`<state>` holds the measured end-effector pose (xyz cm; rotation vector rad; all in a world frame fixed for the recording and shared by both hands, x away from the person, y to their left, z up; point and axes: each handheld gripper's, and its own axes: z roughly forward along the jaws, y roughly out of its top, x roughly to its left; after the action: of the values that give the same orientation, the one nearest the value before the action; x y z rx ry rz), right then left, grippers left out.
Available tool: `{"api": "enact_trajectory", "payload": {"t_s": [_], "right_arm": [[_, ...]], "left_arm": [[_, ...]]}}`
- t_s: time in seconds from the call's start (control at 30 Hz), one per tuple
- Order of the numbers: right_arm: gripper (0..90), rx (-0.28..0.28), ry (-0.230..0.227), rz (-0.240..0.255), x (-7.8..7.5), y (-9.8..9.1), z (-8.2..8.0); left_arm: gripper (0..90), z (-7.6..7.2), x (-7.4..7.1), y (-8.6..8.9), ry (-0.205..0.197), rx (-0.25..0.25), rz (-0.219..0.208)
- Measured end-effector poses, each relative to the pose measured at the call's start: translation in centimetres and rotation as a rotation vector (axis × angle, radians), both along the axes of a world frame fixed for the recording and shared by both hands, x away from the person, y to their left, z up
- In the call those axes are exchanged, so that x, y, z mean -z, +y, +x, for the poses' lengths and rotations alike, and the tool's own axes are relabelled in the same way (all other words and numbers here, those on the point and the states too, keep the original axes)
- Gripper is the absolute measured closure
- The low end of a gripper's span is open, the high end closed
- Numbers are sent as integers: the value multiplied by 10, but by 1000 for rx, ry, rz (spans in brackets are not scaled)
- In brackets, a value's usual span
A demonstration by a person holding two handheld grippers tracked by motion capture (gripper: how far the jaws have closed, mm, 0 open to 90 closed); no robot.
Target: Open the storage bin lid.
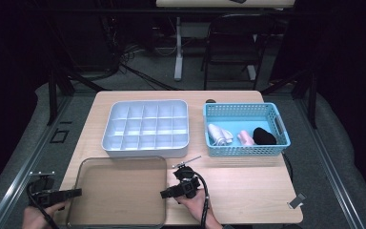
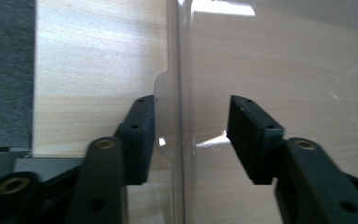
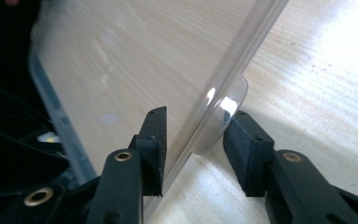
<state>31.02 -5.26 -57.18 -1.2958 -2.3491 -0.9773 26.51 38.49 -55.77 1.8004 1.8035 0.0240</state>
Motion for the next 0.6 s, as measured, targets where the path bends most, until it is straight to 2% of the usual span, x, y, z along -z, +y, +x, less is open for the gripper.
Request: {"api": "enact_trajectory", "payload": {"t_s": [0.03,0.1,0.17,0.2,0.23,0.27,0.3,0.37,0.4,0.43,0.6], "right_arm": [[488,-5,-15,-14,-2,2,-1],[461,-22,-42,-44,-5,1,0],[435,-14,-40,-31,-5,1,0],[417,-34,-44,-50,-7,-1,1],[393,-26,-57,-52,-8,-2,1],[375,-21,-64,-54,-9,-3,0],[344,-25,-77,-64,-14,-7,0],[331,-15,-88,-60,-16,-8,-1],[300,-34,-109,-76,-22,-12,-1],[300,-34,-109,-76,-22,-12,-1],[226,-48,-174,-85,-37,-26,-4]], "left_arm": [[461,0,-1,0,-2,0,12],[404,-1,-6,0,-22,-20,39],[386,-2,-8,0,-33,-22,41],[367,-2,-10,-2,-57,-32,66],[344,-3,-14,-2,-53,-22,80],[326,-3,-17,-3,-69,-20,97],[278,-4,-23,-7,-115,-21,106],[255,-4,-28,-8,-126,-9,119],[213,-4,-35,-14,-163,8,165],[194,-4,-35,-14,-163,8,165],[151,-2,-55,-31,-244,45,193]]}}
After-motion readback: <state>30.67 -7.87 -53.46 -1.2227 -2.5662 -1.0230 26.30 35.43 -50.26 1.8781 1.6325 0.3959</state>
